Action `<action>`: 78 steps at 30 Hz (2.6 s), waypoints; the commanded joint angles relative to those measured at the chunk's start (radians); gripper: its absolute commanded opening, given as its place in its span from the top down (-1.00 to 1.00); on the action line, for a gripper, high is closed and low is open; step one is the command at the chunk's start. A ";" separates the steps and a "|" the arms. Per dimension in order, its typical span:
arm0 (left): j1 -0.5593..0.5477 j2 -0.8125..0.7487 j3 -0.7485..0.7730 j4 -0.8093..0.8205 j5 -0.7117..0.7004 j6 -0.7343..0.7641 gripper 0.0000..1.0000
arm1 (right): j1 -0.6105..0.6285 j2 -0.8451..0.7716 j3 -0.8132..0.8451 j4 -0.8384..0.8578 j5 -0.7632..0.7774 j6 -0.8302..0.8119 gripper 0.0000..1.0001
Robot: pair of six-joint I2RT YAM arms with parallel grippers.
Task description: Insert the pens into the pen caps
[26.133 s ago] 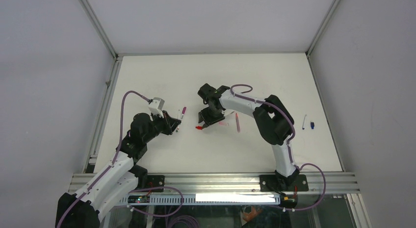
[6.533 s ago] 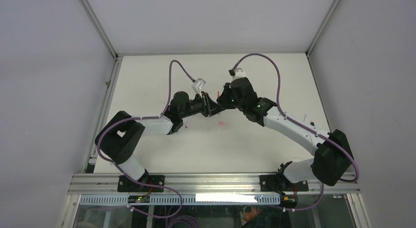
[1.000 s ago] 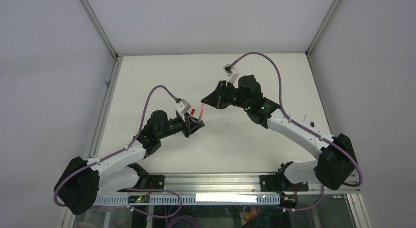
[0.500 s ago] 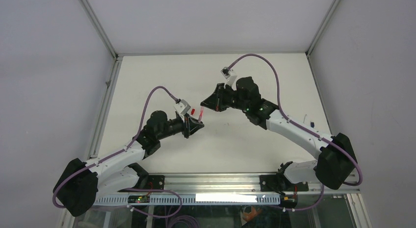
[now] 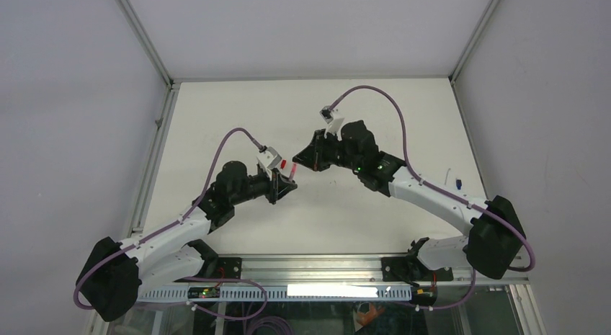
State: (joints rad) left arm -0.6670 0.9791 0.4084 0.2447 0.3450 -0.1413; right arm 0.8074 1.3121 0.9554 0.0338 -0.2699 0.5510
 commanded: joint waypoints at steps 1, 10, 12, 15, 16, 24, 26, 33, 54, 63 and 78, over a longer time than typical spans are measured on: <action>0.004 -0.050 0.121 0.114 -0.049 0.040 1.00 | 0.081 -0.018 -0.035 -0.075 -0.091 0.005 1.00; 0.004 -0.081 0.168 0.093 -0.053 0.053 1.00 | 0.133 -0.004 -0.024 -0.106 -0.091 0.005 1.00; 0.004 -0.074 0.180 0.094 -0.056 0.057 1.00 | 0.151 0.009 -0.019 -0.111 -0.091 0.005 1.00; 0.005 -0.066 0.209 0.099 -0.064 0.073 1.00 | 0.168 0.034 -0.023 -0.114 -0.091 0.005 1.00; 0.004 -0.066 0.220 0.103 -0.067 0.078 1.00 | 0.173 0.039 -0.026 -0.114 -0.091 0.005 1.00; 0.004 -0.082 0.295 0.144 -0.091 0.108 1.00 | 0.189 0.083 -0.025 -0.168 0.139 -0.023 1.00; 0.004 -0.092 0.304 0.154 -0.098 0.116 1.00 | 0.193 0.098 -0.019 -0.194 0.153 -0.021 1.00; 0.004 -0.111 0.313 0.182 -0.103 0.117 1.00 | 0.216 0.171 -0.010 -0.230 0.165 -0.006 1.00; 0.004 -0.188 0.284 0.228 -0.175 0.118 1.00 | 0.265 0.287 0.000 -0.268 0.178 0.029 1.00; 0.004 -0.208 0.243 0.311 -0.211 0.120 1.00 | 0.270 0.317 0.006 -0.274 0.151 0.035 1.00; 0.004 -0.188 0.254 0.314 -0.038 0.132 1.00 | 0.274 0.346 0.013 -0.275 0.114 0.021 1.00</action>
State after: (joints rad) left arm -0.6456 0.8616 0.5232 -0.1497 0.0891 -0.0696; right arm 0.9920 1.5265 1.0561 0.1341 0.0620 0.5823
